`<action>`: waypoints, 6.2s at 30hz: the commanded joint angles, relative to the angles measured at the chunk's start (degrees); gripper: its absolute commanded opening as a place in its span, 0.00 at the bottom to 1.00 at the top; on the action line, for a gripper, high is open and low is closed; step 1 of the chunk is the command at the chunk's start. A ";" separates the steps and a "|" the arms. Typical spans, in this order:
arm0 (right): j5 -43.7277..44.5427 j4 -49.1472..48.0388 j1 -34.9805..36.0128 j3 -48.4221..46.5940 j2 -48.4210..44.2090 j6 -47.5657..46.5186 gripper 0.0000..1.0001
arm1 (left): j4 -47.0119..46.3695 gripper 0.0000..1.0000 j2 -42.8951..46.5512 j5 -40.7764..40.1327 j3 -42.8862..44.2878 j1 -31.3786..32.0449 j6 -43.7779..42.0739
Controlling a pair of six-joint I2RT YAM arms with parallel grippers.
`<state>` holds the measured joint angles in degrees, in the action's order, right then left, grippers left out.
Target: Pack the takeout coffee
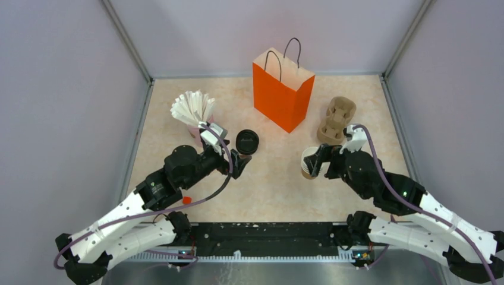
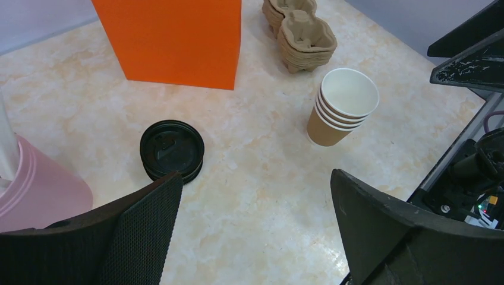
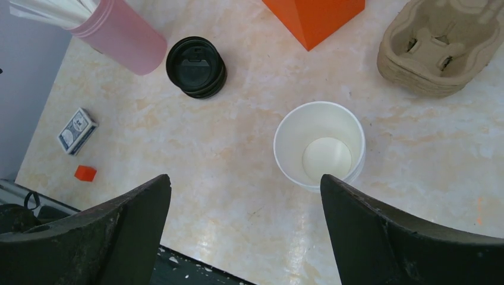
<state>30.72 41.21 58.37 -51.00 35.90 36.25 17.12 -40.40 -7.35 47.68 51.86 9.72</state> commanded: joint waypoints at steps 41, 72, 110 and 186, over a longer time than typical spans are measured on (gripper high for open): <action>-0.18 2.94 -22.90 -4.79 28.46 -6.07 0.38 | 1.61 0.99 8.30 -2.03 -3.80 0.00 -1.01; -2.50 1.13 -24.27 -2.41 27.86 -6.55 0.12 | 1.96 0.99 7.82 -2.49 -3.63 0.00 -1.45; -1.33 -0.11 -24.96 -1.90 27.04 -5.75 0.15 | 1.87 0.99 7.52 -2.23 -3.85 0.00 -1.37; -24.55 1.51 -25.60 -13.43 13.89 -5.52 0.00 | 5.47 0.99 4.27 -19.34 -0.70 -0.05 1.97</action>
<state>21.69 49.30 33.08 -64.14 48.16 31.42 21.89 -34.44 -21.04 44.40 51.83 10.57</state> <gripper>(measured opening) 0.010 0.987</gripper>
